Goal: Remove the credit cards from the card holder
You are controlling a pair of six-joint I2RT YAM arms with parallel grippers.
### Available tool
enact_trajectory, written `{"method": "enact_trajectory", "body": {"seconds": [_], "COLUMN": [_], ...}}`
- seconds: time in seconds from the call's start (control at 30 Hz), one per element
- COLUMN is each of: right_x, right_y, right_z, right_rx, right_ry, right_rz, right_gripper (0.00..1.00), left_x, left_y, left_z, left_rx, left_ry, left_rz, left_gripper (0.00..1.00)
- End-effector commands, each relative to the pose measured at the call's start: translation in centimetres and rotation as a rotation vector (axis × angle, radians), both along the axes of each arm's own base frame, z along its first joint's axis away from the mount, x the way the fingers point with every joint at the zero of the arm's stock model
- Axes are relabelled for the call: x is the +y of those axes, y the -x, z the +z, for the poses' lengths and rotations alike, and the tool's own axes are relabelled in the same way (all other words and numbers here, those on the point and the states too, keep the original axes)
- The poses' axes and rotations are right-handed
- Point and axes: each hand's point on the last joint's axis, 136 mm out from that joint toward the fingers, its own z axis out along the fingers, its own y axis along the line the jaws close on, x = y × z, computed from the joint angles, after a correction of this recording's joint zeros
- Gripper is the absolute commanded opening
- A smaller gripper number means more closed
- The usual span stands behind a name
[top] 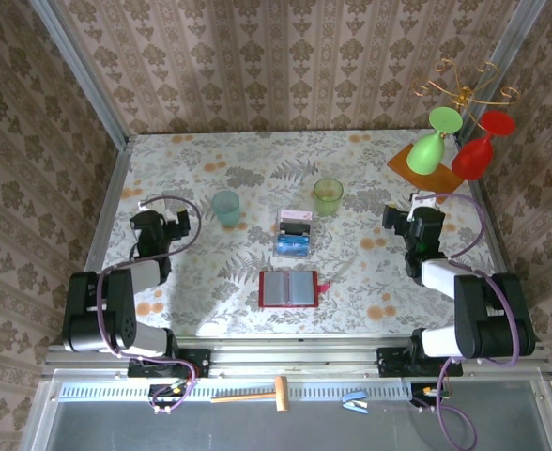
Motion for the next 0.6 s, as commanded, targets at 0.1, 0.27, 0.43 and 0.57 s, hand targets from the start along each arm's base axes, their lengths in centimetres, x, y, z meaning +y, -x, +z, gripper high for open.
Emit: {"method": "enact_trajectory", "body": {"seconds": [0.1,0.27,0.43,0.57], "right_x": [2.4,3.2,3.7,3.8], "right_y": [-1.2,-1.3,-1.8,-1.9], "right_z": [0.1,-0.8,-1.2,-1.1], "right_rx": [-0.049,-0.069,-0.036,-0.037], "right_ry": [-0.049,-0.026,-0.006,-0.005], "right_rz": [0.122,0.158,0.172,0.176], "right_gripper": [1.00,1.00,1.00,1.00], "left_x": [-1.9,-2.7,-3.2,-3.3], "left_y": [-0.9,-0.8,-1.1,-1.0], "left_z": [0.6,-0.6,-0.8,-0.6], "left_rx": [-0.066,-0.069,-0.053,-0.065], "left_ry": [0.021,0.002,-0.094,-0.097], "left_rz": [-0.141,-0.171,-0.132,-0.133], "left_gripper": [1.00,1.00,1.00,1.00]}}
